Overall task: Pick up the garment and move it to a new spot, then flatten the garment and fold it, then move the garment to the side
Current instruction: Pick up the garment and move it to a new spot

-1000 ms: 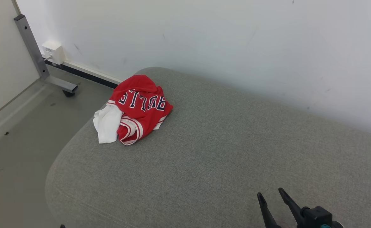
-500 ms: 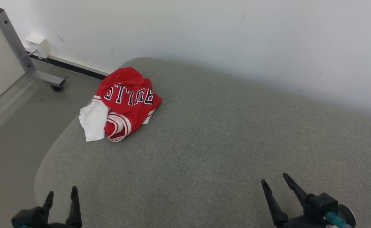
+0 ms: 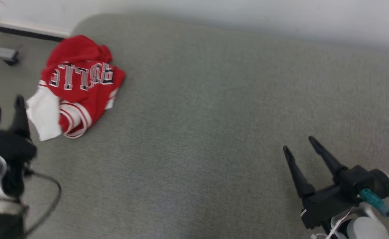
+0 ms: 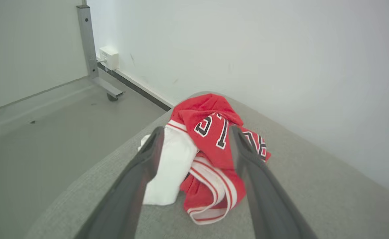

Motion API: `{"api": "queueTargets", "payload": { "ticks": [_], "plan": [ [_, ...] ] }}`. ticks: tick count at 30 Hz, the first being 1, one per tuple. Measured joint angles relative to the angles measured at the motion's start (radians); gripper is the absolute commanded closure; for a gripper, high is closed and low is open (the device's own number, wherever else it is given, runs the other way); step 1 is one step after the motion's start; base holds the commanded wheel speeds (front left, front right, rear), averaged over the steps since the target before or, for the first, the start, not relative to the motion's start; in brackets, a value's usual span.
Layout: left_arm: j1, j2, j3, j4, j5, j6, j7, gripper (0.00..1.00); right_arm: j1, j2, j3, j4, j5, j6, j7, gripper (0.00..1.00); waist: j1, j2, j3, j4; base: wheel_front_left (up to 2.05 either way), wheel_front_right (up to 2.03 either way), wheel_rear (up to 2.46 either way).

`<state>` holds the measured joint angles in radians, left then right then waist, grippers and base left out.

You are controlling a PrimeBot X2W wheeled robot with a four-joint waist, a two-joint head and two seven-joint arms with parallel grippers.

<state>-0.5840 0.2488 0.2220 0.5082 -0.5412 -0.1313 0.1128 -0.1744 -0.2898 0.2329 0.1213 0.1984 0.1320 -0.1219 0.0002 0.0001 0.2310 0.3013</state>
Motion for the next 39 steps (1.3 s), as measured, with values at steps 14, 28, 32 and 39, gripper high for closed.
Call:
{"api": "queueTargets", "payload": {
  "ticks": [14, 28, 32, 39],
  "plan": [
    [-0.206, 0.076, 0.115, 0.020, -0.191, 0.073, 0.219, 0.00, -0.035, 0.017, -0.033, -0.111, -0.039, 0.000, 0.006, 0.00, 0.0001, 0.0001, 0.268, -0.118, 0.00, 0.00, 0.00],
    [-0.200, 0.102, 0.123, 0.053, -0.232, 0.193, 0.404, 1.00, -0.070, 0.043, -0.019, -0.106, -0.040, 0.001, -0.038, 0.00, -0.0003, -0.0002, 0.353, -0.232, 0.00, 0.00, 0.00],
    [-0.180, 0.103, 0.118, 0.032, -0.230, 0.195, 0.420, 1.00, -0.068, 0.043, -0.022, -0.091, -0.040, 0.001, -0.042, 0.00, -0.0003, -0.0001, 0.340, -0.236, 0.00, 0.00, 0.00],
    [-0.146, 0.100, 0.099, -0.045, -0.225, 0.186, 0.433, 1.00, -0.054, 0.053, -0.003, -0.037, -0.031, 0.000, -0.053, 0.00, -0.0001, 0.0000, 0.278, -0.234, 0.00, 0.00, 0.00]
  ]
}}
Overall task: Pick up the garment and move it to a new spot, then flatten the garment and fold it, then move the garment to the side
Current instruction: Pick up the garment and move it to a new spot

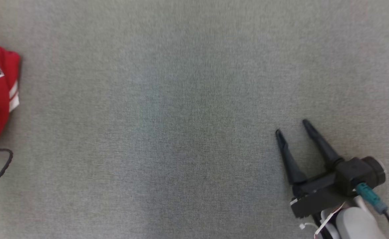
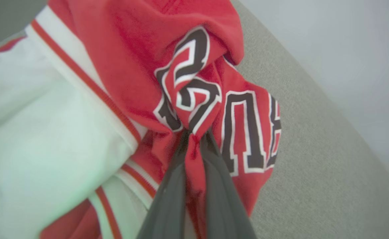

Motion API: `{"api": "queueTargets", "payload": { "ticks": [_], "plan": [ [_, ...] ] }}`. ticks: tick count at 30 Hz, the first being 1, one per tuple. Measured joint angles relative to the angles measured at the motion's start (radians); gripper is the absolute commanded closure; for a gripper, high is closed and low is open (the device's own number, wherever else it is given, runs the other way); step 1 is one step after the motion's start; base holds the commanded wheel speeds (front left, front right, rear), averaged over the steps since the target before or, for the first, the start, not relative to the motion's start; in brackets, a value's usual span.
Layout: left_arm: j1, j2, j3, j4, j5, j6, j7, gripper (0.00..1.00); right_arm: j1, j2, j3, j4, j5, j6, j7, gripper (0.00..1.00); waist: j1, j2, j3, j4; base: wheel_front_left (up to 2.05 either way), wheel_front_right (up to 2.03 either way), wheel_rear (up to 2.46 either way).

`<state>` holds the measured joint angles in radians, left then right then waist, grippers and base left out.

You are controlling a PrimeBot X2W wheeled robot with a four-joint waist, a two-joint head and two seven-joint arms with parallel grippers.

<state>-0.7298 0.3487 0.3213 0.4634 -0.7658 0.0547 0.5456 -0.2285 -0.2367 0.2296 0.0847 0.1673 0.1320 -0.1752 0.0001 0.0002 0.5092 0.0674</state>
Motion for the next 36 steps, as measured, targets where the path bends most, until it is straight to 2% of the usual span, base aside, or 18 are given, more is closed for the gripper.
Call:
{"api": "queueTargets", "payload": {
  "ticks": [11, 18, 26, 36],
  "plan": [
    [0.009, 0.016, -0.022, -0.171, 0.000, -0.012, 0.035, 1.00, 0.043, 0.043, 0.030, 0.095, 0.035, 0.000, -0.034, 0.00, -0.0001, -0.0001, -0.157, -0.006, 0.00, 0.00, 0.00],
    [-0.018, -0.001, -0.088, -0.296, -0.001, -0.014, 0.090, 1.00, 0.074, 0.074, 0.037, 0.156, 0.063, 0.000, -0.060, 0.00, -0.0002, -0.0001, -0.277, -0.027, 0.00, 0.00, 0.00],
    [-0.073, -0.094, -0.153, -0.402, -0.046, -0.011, 0.118, 1.00, 0.098, 0.100, 0.043, 0.190, 0.074, 0.000, -0.076, 0.00, -0.0003, -0.0002, -0.401, -0.083, 0.00, 0.00, 0.00],
    [-0.044, -0.239, -0.281, -0.484, -0.073, -0.042, 0.090, 1.00, 0.106, 0.103, 0.061, 0.194, 0.078, 0.000, -0.081, 0.00, -0.0003, -0.0002, -0.469, -0.223, 0.00, 0.00, 0.00]
  ]
}}
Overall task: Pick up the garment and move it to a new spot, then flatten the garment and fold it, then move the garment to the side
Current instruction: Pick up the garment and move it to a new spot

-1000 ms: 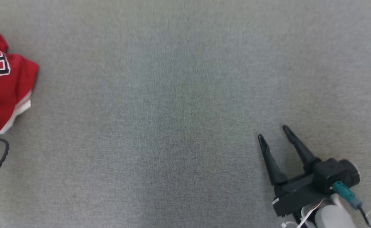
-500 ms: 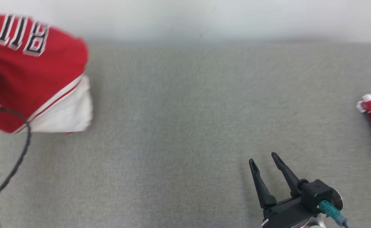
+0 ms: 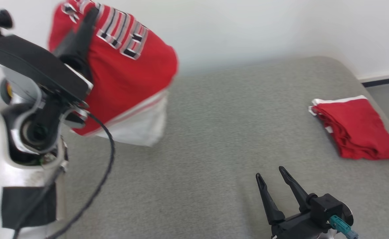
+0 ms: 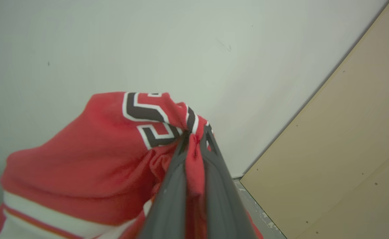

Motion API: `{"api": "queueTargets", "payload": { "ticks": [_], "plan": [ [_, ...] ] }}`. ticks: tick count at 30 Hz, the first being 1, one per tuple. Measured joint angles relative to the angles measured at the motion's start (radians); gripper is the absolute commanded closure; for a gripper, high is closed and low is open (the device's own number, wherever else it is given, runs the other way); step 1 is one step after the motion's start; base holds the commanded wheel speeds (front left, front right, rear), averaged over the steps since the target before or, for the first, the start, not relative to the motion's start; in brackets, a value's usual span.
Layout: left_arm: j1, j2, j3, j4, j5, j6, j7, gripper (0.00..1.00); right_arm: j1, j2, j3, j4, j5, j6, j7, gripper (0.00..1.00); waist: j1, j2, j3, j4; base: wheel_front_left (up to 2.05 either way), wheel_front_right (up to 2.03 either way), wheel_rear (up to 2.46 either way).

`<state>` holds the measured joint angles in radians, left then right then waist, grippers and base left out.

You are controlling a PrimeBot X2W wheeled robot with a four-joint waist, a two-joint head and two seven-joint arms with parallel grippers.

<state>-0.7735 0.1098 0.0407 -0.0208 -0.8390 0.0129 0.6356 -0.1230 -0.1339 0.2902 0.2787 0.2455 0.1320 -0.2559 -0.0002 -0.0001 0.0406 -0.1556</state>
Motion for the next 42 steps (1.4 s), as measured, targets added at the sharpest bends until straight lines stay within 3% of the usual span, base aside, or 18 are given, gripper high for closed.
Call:
{"api": "queueTargets", "payload": {
  "ticks": [6, 12, 18, 24, 25, 26, 27, 28, 35, 42],
  "plan": [
    [0.079, -0.028, -0.074, -0.021, 0.026, -0.025, -0.043, 1.00, 0.002, -0.011, -0.009, -0.007, 0.001, 0.000, 0.001, 0.00, 0.0000, 0.0000, -0.013, -0.086, 0.00, 0.00, 0.00],
    [0.230, -0.054, -0.145, 0.032, -0.004, -0.036, -0.186, 1.00, 0.019, -0.020, -0.019, -0.021, 0.001, 0.000, 0.009, 0.00, 0.0001, 0.0000, -0.006, -0.157, 0.00, 0.00, 0.00],
    [0.337, -0.058, -0.244, 0.237, 0.052, -0.039, -0.342, 1.00, 0.020, -0.018, -0.007, -0.028, 0.004, 0.000, 0.018, 0.00, 0.0003, 0.0001, 0.009, -0.192, 0.00, 0.00, 0.00],
    [0.343, -0.059, -0.332, 0.423, 0.155, -0.039, -0.543, 1.00, 0.020, -0.020, 0.006, -0.030, 0.008, 0.000, 0.021, 0.00, 0.0003, 0.0000, 0.018, -0.217, 0.00, 0.00, 0.00],
    [0.343, -0.058, -0.347, 0.450, 0.160, -0.040, -0.568, 0.86, 0.020, -0.021, 0.008, -0.030, 0.008, 0.000, 0.023, 0.00, 0.0003, 0.0001, 0.019, -0.219, 0.00, 0.00, 0.00],
    [0.343, -0.058, -0.361, 0.471, 0.160, -0.041, -0.587, 0.50, 0.020, -0.022, 0.009, -0.030, 0.009, 0.000, 0.023, 0.00, 0.0003, 0.0000, 0.020, -0.221, 0.00, 0.00, 0.00],
    [0.343, -0.059, -0.375, 0.492, 0.166, -0.041, -0.607, 0.08, 0.020, -0.024, 0.009, -0.030, 0.009, 0.000, 0.023, 0.00, 0.0002, 0.0001, 0.019, -0.222, 0.00, 0.00, 0.00],
    [0.343, -0.060, -0.385, 0.507, 0.169, -0.046, -0.628, 0.00, 0.020, -0.025, 0.008, -0.030, 0.010, 0.000, 0.023, 0.00, 0.0002, 0.0000, 0.019, -0.222, 0.00, 0.00, 0.00],
    [0.352, -0.059, -0.388, 0.529, 0.169, -0.047, -0.804, 0.00, 0.044, -0.032, -0.018, -0.039, 0.009, 0.000, 0.027, 0.00, 0.0002, 0.0000, 0.010, -0.198, 0.00, 0.00, 0.00],
    [0.419, -0.045, -0.365, 0.458, 0.226, -0.016, -0.887, 0.00, 0.077, -0.052, -0.063, -0.055, 0.005, 0.000, 0.035, 0.00, 0.0002, 0.0000, -0.005, -0.152, 0.00, 0.00, 0.00]
  ]
}}
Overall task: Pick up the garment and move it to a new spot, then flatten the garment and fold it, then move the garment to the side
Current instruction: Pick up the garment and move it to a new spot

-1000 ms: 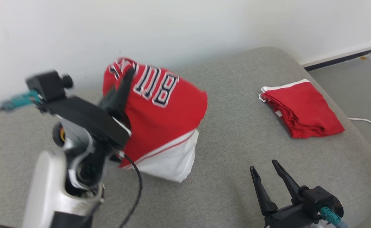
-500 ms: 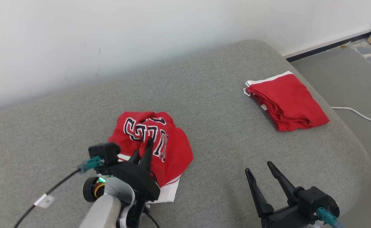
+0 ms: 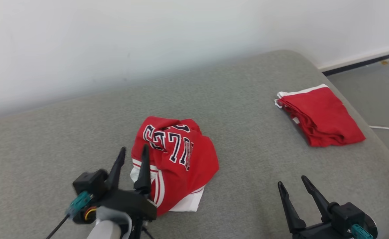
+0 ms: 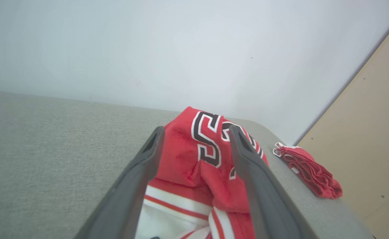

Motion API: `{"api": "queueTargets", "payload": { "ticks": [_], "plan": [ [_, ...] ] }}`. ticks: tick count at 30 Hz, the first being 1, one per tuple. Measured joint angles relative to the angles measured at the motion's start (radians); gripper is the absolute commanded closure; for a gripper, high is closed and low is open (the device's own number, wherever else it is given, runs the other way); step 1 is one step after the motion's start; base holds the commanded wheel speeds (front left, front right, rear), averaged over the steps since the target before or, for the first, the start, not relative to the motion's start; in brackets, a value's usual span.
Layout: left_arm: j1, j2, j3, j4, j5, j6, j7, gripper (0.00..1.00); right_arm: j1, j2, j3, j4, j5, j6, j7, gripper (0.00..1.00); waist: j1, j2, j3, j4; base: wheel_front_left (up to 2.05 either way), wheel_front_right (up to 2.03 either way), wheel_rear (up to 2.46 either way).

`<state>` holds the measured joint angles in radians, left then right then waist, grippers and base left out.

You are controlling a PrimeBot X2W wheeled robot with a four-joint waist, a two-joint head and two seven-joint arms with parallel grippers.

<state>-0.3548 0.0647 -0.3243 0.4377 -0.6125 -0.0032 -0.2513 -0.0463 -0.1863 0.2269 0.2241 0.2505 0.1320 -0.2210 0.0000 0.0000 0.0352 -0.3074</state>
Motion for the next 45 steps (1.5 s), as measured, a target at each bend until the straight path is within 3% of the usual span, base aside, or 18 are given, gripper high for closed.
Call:
{"api": "queueTargets", "payload": {
  "ticks": [8, 15, 30, 45],
  "plan": [
    [0.175, 0.028, 0.139, -0.223, 0.156, 0.028, -0.011, 0.00, 0.037, -0.004, -0.037, -0.029, -0.013, 0.000, 0.006, 0.00, 0.0000, 0.0000, -0.022, 0.078, 0.00, 0.00, 0.00],
    [0.329, 0.031, 0.241, -0.315, 0.301, -0.031, -0.011, 0.00, 0.040, 0.000, -0.041, -0.027, -0.013, 0.000, 0.000, 0.00, 0.0000, 0.0000, -0.038, 0.143, 0.00, 0.00, 0.00],
    [0.463, 0.020, 0.370, -0.265, 0.407, -0.094, -0.011, 0.00, 0.062, 0.015, -0.063, 0.018, -0.008, 0.000, -0.026, 0.00, -0.0001, 0.0000, -0.083, 0.252, 0.00, 0.00, 0.00],
    [0.514, 0.014, 0.404, -0.239, 0.424, -0.122, -0.011, 0.00, 0.100, 0.027, -0.085, 0.044, -0.004, 0.000, -0.035, 0.00, -0.0001, 0.0001, -0.118, 0.255, 0.00, 0.00, 0.00]
  ]
}}
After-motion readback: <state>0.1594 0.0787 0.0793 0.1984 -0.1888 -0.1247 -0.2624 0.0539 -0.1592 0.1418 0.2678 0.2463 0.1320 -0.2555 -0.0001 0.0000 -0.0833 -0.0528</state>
